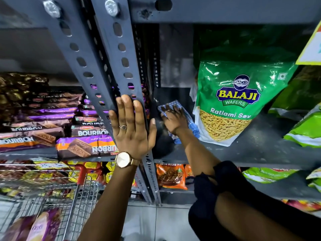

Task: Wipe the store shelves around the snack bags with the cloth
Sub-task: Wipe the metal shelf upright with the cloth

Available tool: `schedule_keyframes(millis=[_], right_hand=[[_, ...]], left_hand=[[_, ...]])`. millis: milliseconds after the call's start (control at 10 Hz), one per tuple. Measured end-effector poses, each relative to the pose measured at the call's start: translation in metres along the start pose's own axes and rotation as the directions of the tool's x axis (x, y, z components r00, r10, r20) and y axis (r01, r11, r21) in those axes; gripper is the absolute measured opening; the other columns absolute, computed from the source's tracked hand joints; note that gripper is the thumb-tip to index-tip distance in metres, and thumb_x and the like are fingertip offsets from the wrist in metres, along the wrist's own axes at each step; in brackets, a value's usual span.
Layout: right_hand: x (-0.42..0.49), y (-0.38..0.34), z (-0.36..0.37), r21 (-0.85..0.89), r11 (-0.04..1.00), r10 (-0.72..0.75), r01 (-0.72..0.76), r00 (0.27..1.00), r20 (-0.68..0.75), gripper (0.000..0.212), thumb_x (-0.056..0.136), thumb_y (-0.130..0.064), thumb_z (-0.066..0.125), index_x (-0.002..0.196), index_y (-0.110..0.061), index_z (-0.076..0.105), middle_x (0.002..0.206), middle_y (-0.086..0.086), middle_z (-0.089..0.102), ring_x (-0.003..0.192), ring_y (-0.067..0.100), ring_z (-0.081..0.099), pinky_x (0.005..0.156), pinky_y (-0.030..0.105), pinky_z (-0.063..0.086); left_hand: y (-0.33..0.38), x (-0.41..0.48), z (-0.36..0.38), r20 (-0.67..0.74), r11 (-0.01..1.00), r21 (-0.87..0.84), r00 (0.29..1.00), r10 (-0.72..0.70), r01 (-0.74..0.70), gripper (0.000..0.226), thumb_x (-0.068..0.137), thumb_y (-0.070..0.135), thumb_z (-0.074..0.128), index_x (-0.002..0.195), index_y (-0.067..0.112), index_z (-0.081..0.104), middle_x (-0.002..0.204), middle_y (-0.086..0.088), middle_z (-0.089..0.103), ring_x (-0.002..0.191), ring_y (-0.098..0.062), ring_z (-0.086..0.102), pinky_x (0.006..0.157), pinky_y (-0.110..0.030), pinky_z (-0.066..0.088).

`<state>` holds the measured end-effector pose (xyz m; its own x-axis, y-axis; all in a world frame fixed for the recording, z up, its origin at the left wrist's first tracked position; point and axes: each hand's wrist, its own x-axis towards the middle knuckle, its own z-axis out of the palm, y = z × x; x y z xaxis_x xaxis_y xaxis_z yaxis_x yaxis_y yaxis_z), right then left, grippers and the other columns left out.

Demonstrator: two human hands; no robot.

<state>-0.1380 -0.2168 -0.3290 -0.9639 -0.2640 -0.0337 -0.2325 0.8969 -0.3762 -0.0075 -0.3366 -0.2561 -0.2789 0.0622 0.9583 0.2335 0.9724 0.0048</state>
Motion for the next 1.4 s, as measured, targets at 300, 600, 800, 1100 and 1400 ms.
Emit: schedule_keyframes(millis=[300, 600, 800, 1100, 1400], right_hand=[[-0.035, 0.001, 0.008, 0.164, 0.950, -0.273, 0.266, 0.962, 0.023, 0.040, 0.096, -0.024, 0.041, 0.136, -0.018, 0.041, 0.147, 0.014, 0.039, 0.141, 0.027, 0.023, 0.118, 0.043, 0.015], [-0.074, 0.009, 0.022, 0.147, 0.942, -0.312, 0.303, 0.949, 0.044, 0.045, 0.093, -0.019, 0.046, 0.134, -0.035, 0.039, 0.154, 0.005, 0.026, 0.142, 0.026, 0.021, 0.119, 0.040, 0.019], [-0.125, 0.013, 0.006, 0.274, 0.902, -0.355, 0.334, 0.935, 0.027, 0.033, 0.094, -0.028, 0.048, 0.126, -0.024, 0.053, 0.146, 0.009, 0.040, 0.135, 0.025, 0.035, 0.113, 0.037, 0.030], [-0.174, 0.034, 0.005, 0.484, 0.859, -0.211, 0.165, 0.976, 0.042, 0.036, 0.089, -0.035, 0.053, 0.116, -0.011, 0.060, 0.120, 0.014, 0.065, 0.113, 0.024, 0.057, 0.100, 0.037, 0.044], [-0.212, 0.086, -0.053, 0.845, 0.529, 0.141, -0.077, 0.990, 0.002, 0.041, 0.093, -0.007, 0.046, 0.060, -0.019, 0.067, 0.055, -0.020, 0.068, 0.060, -0.010, 0.060, 0.066, 0.010, 0.046]], left_hand=[[-0.009, -0.017, 0.012, 0.098, 0.998, 0.052, 0.995, -0.026, 0.021, 0.093, 0.084, 0.027, 0.059, 0.148, 0.012, -0.006, 0.156, 0.000, -0.018, 0.145, -0.022, -0.006, 0.117, -0.041, -0.005], [-0.009, -0.015, 0.011, 0.097, 0.999, 0.049, 0.995, -0.002, -0.003, 0.090, 0.085, 0.026, 0.056, 0.148, 0.010, -0.006, 0.156, -0.002, -0.019, 0.145, -0.022, -0.006, 0.117, -0.042, -0.005], [-0.008, -0.014, 0.010, 0.120, 0.998, 0.056, 0.993, -0.008, 0.001, 0.091, 0.085, 0.025, 0.057, 0.147, 0.010, -0.009, 0.156, -0.001, -0.022, 0.144, -0.022, -0.007, 0.117, -0.042, -0.005], [0.007, -0.011, 0.008, 0.140, 0.992, 0.048, 0.983, -0.122, 0.117, 0.085, 0.090, 0.022, 0.051, 0.147, 0.010, -0.011, 0.156, -0.008, -0.019, 0.143, -0.021, -0.014, 0.116, -0.044, -0.007], [0.059, -0.027, 0.004, 0.238, 0.977, -0.025, 0.951, -0.199, 0.211, 0.068, 0.092, 0.018, 0.050, 0.142, -0.003, 0.011, 0.145, -0.034, 0.023, 0.143, -0.021, -0.016, 0.117, -0.041, -0.006]])
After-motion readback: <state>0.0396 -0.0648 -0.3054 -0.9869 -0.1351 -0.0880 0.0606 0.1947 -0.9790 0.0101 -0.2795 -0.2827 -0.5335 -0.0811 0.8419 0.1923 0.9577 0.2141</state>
